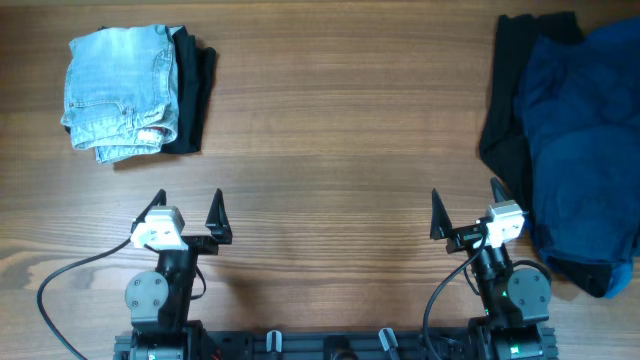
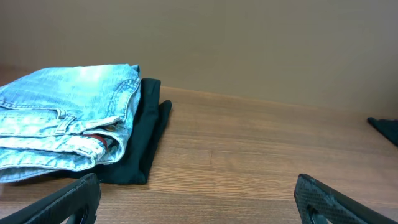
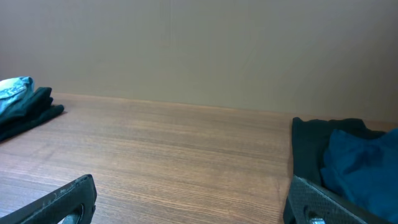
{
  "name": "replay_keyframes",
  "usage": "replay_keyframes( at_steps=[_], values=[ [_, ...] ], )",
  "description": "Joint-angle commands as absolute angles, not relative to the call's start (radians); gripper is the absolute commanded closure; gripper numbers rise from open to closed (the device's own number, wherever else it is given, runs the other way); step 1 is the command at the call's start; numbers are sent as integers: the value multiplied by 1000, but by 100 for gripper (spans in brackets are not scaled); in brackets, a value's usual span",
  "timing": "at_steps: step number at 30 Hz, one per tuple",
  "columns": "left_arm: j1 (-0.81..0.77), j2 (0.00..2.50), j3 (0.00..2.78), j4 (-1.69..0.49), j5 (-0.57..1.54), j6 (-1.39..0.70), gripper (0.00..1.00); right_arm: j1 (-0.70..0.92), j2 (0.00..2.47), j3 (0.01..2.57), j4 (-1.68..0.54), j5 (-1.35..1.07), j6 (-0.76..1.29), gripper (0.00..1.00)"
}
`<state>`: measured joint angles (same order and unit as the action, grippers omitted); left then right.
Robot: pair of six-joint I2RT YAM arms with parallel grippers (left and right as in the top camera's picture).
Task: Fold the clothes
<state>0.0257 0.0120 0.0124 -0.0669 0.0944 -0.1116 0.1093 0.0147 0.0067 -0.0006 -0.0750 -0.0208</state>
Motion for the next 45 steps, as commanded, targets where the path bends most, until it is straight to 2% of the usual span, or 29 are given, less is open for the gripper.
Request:
replay_keyframes(
  at_steps=[1, 40, 45],
  values=[
    [30, 3, 6, -69, 92, -121, 0, 102, 7, 5, 3, -76, -19, 0],
    [30, 3, 6, -68, 92, -120, 0, 102, 7, 5, 8, -76, -23, 0],
    [30, 3, 6, -68, 92, -121, 0, 102, 7, 5, 96, -91, -23, 0]
  ],
)
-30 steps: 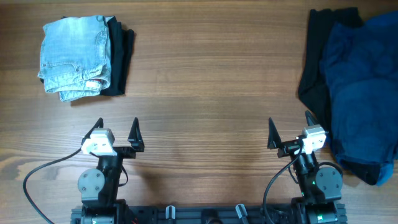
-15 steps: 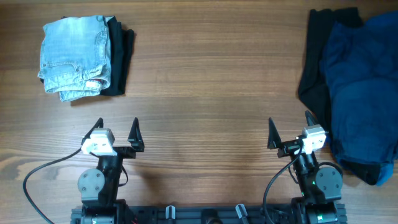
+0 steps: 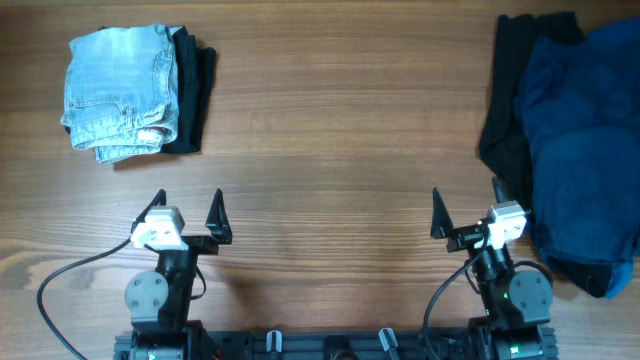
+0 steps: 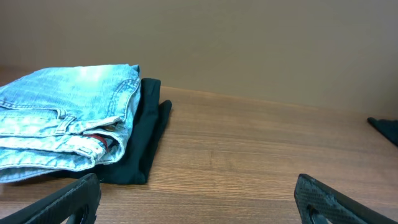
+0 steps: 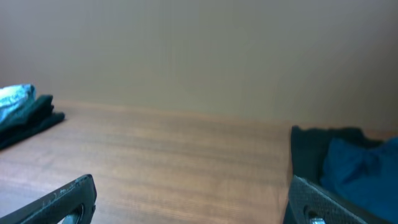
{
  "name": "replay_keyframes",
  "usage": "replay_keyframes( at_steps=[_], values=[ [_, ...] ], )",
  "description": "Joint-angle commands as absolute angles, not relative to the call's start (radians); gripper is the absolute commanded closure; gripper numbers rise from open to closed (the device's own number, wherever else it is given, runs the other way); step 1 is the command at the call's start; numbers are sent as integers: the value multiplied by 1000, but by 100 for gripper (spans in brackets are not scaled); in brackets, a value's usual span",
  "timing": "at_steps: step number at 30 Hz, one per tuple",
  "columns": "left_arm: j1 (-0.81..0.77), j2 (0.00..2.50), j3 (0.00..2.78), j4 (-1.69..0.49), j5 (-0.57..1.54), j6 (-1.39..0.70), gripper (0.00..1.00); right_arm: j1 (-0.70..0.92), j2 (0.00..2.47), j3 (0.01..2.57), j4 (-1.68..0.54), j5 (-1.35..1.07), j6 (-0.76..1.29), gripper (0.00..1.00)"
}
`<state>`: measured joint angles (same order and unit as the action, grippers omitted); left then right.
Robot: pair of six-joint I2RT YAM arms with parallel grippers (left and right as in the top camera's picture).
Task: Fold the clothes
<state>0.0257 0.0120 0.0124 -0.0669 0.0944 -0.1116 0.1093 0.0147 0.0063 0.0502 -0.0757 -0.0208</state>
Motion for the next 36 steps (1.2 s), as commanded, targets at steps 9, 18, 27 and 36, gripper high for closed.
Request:
replay_keyframes(
  at_steps=[9, 18, 27, 36],
  values=[
    [30, 9, 11, -33, 271, -167, 0, 102, 12, 28, 183, -139, -22, 0],
    [30, 320, 246, -45, 290, -192, 0, 102, 330, 302, 183, -140, -26, 0],
    [30, 998, 863, -373, 326, -186, 0, 102, 990, 911, -153, -231, -99, 0],
    [-2, 1448, 1334, -862, 341, -52, 0, 102, 1464, 1285, -473, -345, -41, 0]
  ],
)
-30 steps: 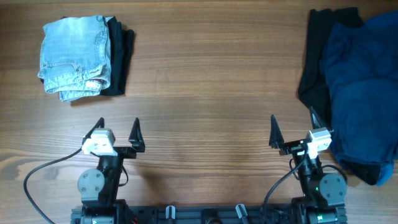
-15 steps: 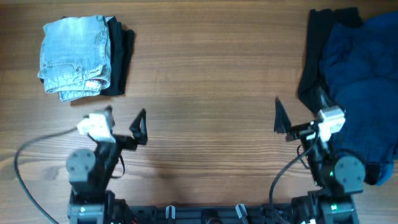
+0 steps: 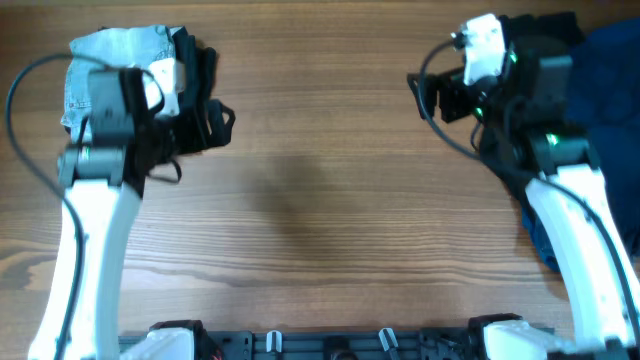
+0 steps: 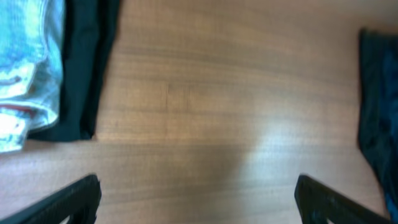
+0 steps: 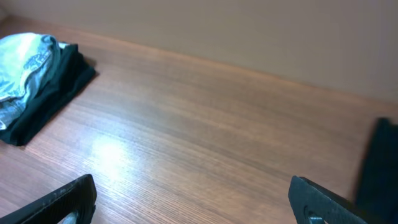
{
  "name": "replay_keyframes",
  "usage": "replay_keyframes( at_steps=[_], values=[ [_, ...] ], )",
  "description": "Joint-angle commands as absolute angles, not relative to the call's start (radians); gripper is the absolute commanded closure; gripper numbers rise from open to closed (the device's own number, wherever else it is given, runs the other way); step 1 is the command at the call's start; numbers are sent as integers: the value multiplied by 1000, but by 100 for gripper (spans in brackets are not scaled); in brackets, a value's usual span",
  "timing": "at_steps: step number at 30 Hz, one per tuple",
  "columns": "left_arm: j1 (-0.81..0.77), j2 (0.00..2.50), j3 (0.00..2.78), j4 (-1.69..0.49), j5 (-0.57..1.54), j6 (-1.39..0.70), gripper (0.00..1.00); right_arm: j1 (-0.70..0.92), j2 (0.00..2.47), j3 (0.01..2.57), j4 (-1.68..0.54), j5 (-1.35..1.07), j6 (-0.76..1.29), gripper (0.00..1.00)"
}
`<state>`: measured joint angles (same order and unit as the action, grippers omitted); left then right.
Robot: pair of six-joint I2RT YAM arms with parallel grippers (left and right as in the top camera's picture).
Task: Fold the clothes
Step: 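Reach the right gripper into the right pile and grasp the navy shorts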
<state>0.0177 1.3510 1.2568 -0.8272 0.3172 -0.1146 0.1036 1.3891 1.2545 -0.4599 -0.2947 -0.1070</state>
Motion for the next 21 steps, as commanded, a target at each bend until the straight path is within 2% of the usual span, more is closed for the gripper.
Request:
replay_keyframes(
  at_steps=[1, 4, 8, 9, 11, 21],
  values=[
    [-4, 1477, 1333, -854, 352, -53, 0, 102, 1492, 1285, -490, -346, -8, 0],
    [-6, 1554, 1333, -843, 419, -64, 0, 93, 1544, 1285, -490, -295, -7, 0],
    [-9, 1631, 1333, -843, 516, -64, 0, -21, 1602, 1283, -510, 89, 448, 0],
    [-9, 1641, 1333, -843, 520, -64, 0, -68, 1618, 1283, -506, 113, 495, 0],
    [-10, 1650, 1333, -846, 520, -64, 0, -196, 1652, 1283, -470, 113, 531, 0],
    [-59, 1650, 1333, -841, 519, -62, 0, -601, 1822, 1283, -360, 88, 577, 1]
  ],
)
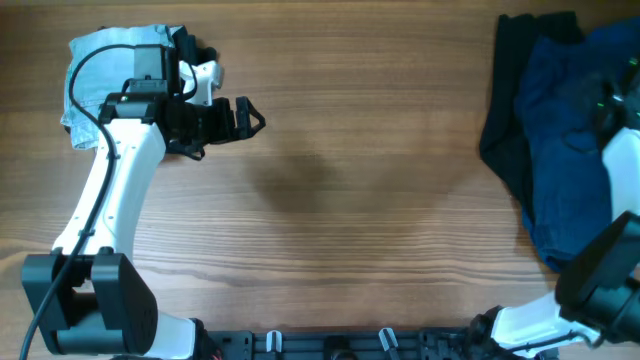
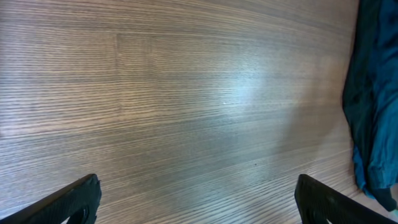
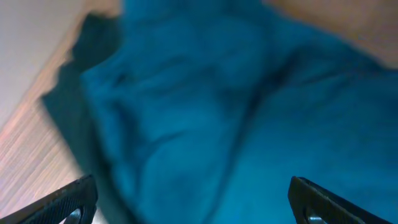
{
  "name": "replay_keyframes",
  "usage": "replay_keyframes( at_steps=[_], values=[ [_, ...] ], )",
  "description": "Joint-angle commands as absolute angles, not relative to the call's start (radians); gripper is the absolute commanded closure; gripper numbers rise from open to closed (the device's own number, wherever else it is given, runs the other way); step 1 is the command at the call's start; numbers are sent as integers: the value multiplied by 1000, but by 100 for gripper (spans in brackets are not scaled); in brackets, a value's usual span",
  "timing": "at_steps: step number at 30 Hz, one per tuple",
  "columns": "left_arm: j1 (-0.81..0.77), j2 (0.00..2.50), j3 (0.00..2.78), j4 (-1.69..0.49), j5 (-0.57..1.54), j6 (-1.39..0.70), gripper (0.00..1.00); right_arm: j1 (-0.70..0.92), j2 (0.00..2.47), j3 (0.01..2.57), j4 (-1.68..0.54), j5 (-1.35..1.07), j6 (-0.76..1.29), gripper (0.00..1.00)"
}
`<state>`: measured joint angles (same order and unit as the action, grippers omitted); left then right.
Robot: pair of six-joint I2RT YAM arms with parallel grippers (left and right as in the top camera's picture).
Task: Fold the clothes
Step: 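Reach the right gripper into the right pile and grasp the navy shorts, then pull the navy shorts with the right gripper onto the table center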
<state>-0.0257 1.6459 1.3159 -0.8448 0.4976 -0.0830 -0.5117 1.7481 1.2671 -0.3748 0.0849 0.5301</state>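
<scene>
A crumpled blue garment point(image 1: 575, 130) lies on a black one point(image 1: 505, 120) at the table's right edge. My right gripper point(image 3: 196, 202) hangs open just above the blue cloth point(image 3: 236, 112), nothing between its fingers; in the overhead view only its arm point(image 1: 620, 165) shows. Folded light-blue jeans point(image 1: 100, 45) rest on a folded black garment point(image 1: 205, 55) at the far left, partly under my left arm. My left gripper point(image 1: 252, 118) stands open to the right of that stack, over bare wood point(image 2: 186, 93), with the blue cloth point(image 2: 373, 112) far ahead.
The wooden table point(image 1: 350, 200) stretches between the two piles. The left arm's cable point(image 1: 85, 60) loops over the jeans. The arm bases sit along the front edge point(image 1: 330, 345).
My right gripper has moved from the table's upper middle right to over the blue garment. My left gripper has moved slightly right, away from the folded stack. Both stay open.
Both arms were parked at the front edge with open grippers for the first two moments. Then both were raised and reaching far across the table, left by the folded stack, right near the pile. Now the right gripper hangs over the blue garment.
</scene>
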Motion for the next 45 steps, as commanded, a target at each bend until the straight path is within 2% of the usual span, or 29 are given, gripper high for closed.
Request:
replay_keyframes(
  at_steps=[1, 4, 6, 10, 14, 20, 22, 25, 26, 27, 28, 31, 36, 40, 45],
  values=[
    [-68, 1650, 1333, -840, 519, -59, 0, -635, 1845, 1283, -355, 77, 575, 1],
    [-97, 1650, 1333, -834, 519, -59, 0, -725, 1907, 1283, -334, 9, 568, 2],
    [-116, 1650, 1333, -820, 519, -59, 0, -763, 1929, 1283, -304, -58, 512, 7],
    [-123, 1650, 1333, -811, 519, -60, 0, -819, 1935, 1283, -242, -87, 429, 8],
    [-123, 1650, 1333, -812, 519, -60, 0, -857, 1938, 1283, -221, -99, 414, 8],
    [-123, 1650, 1333, -808, 519, -60, 0, -867, 1986, 1282, -170, -287, 284, 9],
    [-123, 1650, 1333, -808, 519, -60, 0, -867, 2019, 1282, -179, -297, 264, 19],
    [-123, 1650, 1333, -803, 519, -60, 0, -867, 2046, 1282, -186, -312, 262, 21],
    [-123, 1650, 1333, -797, 519, -60, 0, -867, 2049, 1282, -186, -311, 262, 30],
    [-123, 1650, 1333, -793, 519, -60, 0, -867, 2049, 1283, -183, -311, 266, 62],
    [-123, 1650, 1333, -793, 519, -60, 0, -867, 2047, 1283, -181, -312, 272, 81],
    [-123, 1650, 1333, -789, 519, -60, 0, -867, 2038, 1284, -179, -324, 331, 96],
    [-123, 1650, 1333, -789, 519, -60, 0, -861, 1949, 1296, -172, -437, 424, 96],
    [-123, 1650, 1333, -789, 520, -60, 0, -794, 1806, 1318, -157, -525, 445, 96],
    [-123, 1649, 1334, -789, 520, -60, 0, -535, 1582, 1319, -190, -532, 444, 96]
  ],
)
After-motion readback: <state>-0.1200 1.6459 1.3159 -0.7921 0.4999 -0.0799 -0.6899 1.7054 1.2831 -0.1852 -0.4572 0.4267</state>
